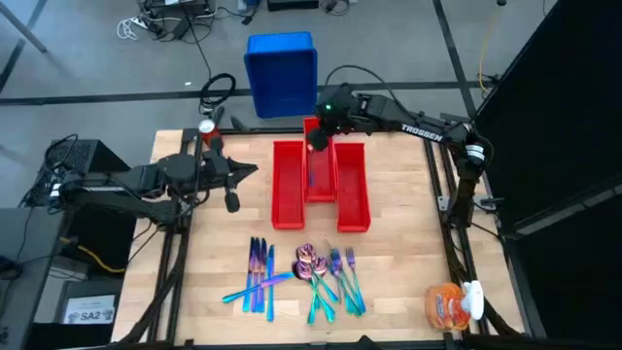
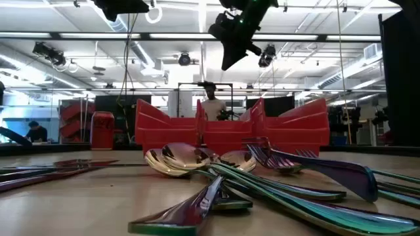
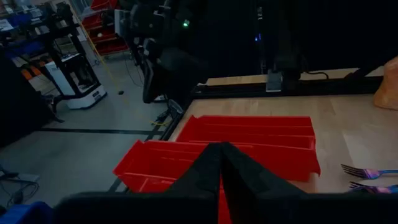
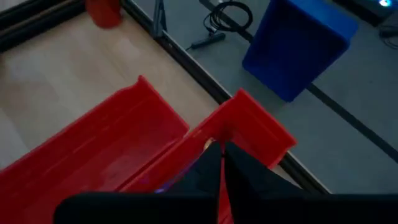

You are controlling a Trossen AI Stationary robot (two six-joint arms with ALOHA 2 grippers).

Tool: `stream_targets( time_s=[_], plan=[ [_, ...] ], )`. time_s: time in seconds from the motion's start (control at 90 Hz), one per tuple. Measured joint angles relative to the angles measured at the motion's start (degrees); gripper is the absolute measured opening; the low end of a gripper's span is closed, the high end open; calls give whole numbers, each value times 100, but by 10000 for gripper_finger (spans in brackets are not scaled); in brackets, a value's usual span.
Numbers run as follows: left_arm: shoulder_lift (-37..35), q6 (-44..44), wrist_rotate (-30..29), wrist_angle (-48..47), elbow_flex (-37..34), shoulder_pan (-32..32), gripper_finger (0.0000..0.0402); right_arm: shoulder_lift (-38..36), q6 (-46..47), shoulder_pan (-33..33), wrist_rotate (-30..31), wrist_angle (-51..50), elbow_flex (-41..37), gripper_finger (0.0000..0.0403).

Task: Sort silverware
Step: Put the iridescent fork into the middle orange bin

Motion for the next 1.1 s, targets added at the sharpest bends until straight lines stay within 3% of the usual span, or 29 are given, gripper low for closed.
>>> stream_targets(
  time_s=[0.133, 0.289, 0.589, 0.856, 1.1],
  plan=[
    [2, 2, 0, -2, 0, -1, 0, -209, -28, 194, -146, -118, 0, 3],
    [0, 2, 0, -2, 0, 1, 0, -520, 359, 812, -376, -1205, 0, 3],
    [0, 1, 0, 0, 0, -1, 0, -635, 1978, 3426, 465, -2106, -7, 1],
    [0, 0, 0, 0, 0, -1, 0, 140, 3242, 5357, 1110, -2004, -7, 14],
    [0, 0, -2, 0, 0, 1, 0, 1190, 4102, 5719, 1212, -1681, -7, 75]
  ],
)
